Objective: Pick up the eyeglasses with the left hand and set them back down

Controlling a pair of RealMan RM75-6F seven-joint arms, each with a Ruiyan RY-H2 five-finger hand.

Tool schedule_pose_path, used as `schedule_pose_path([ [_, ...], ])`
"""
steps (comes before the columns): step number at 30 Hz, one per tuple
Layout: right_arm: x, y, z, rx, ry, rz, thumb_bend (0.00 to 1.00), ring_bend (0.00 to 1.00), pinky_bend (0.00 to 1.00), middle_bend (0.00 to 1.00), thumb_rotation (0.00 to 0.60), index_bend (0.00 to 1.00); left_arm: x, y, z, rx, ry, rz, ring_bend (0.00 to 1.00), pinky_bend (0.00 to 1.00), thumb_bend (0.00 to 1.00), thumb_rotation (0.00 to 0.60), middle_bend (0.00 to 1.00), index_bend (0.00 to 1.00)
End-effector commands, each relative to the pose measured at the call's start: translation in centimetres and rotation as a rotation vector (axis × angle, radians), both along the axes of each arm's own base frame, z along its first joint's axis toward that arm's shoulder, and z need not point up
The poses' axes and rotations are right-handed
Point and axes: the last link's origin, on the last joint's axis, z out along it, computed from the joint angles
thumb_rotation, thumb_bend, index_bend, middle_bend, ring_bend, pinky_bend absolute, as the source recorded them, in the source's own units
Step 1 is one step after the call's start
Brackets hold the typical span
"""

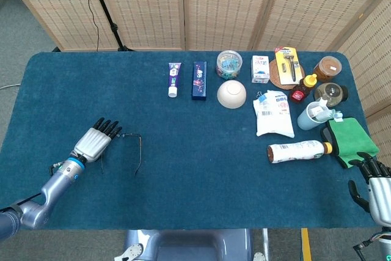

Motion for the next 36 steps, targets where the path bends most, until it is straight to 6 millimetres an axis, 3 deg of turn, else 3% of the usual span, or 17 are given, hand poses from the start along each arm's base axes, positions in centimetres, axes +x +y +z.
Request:
schedule_pose_path([
  [1,-0.02,0.06,0.04,-0.001,-0.001,-0.001,0.43,0.3,0.38,0.23,0.6,0.33,0.06,0.04,-0.11,0.0,-0.003,0.001,0.0,0.0,0.2,0.6,0.0,0.12],
  [29,0.24,0.19,0.06,0.0,-0.004,0.006,0.43,0.31,0.38,0.23,0.6,0.35,-0.06,-0.07,-0.1,0.012,-0.033,-0.006,0.0,0.0,0.24,0.6,0.0,0.36],
  [36,0.27,0.22,0.07,0.001,-0.007,0.007,0.43,0.31,0.38,0.23,0.6,0.37,0.02,-0.25,0.02,0.022,-0.046,-0.018,0.0,0.0,0.25,0.6,0.01,0.46],
])
